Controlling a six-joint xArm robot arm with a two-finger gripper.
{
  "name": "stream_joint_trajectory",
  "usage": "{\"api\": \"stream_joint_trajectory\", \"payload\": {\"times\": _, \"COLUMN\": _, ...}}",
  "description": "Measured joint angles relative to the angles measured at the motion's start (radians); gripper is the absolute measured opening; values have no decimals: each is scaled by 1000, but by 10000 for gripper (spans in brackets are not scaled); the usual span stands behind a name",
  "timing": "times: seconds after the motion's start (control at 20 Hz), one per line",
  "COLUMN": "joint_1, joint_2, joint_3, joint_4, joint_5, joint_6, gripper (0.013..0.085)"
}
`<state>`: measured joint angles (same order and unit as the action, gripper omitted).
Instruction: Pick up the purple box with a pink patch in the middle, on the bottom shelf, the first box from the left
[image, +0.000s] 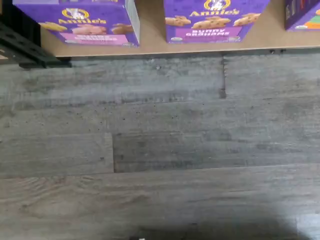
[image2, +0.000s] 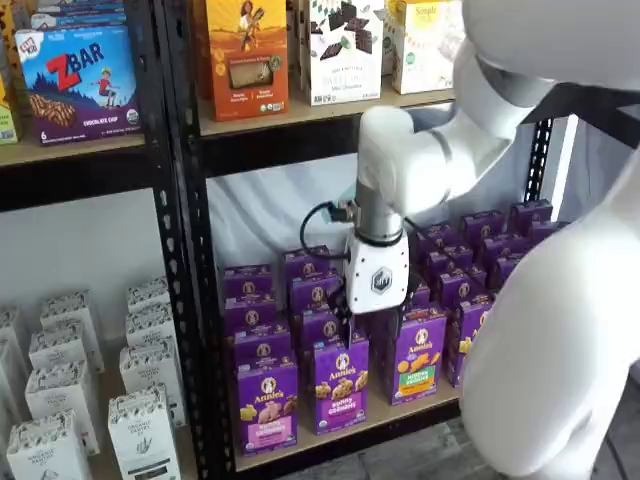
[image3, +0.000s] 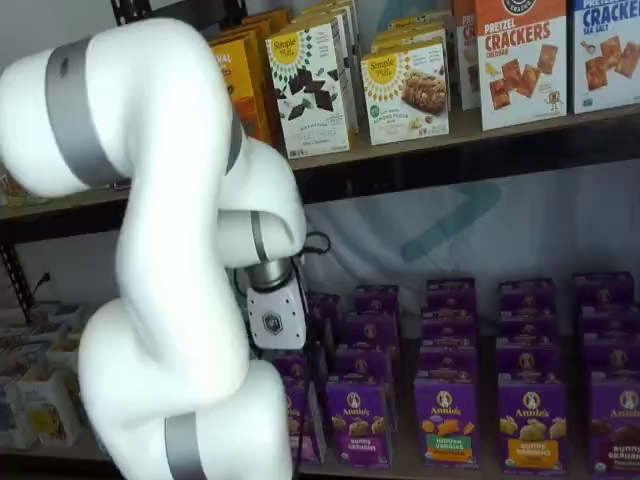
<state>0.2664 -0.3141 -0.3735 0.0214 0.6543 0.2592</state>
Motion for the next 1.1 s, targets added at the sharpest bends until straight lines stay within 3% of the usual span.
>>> {"api": "stream_joint_trajectory", "payload": {"times": 0.35, "joint_1": 21, "joint_2": 194, "joint_3": -27, "joint_4": 17, "joint_5": -128, "joint_6": 3, "gripper": 850}}
{"api": "stream_joint_trajectory", "payload": {"times": 0.65, "joint_1": 57, "joint_2": 343, "joint_3": -39, "joint_4": 127, "joint_5": -285, "joint_6": -69, "gripper": 850}}
{"api": "stream_joint_trajectory", "payload": {"times": 0.8, "joint_1": 72, "joint_2": 408, "joint_3": -54, "joint_4": 136, "joint_5": -326, "joint_6": -64, "gripper": 850}}
{"api": "stream_joint_trajectory", "payload": {"times": 0.95, "joint_1": 82, "joint_2": 470, "joint_3": -57, "joint_4": 87, "joint_5": -407, "joint_6": -12, "gripper": 850}}
{"api": "stream_joint_trajectory", "payload": {"times": 1.1, "joint_1": 89, "joint_2": 523, "joint_3": -79, "joint_4": 82, "joint_5": -432, "joint_6": -2, "gripper": 850}}
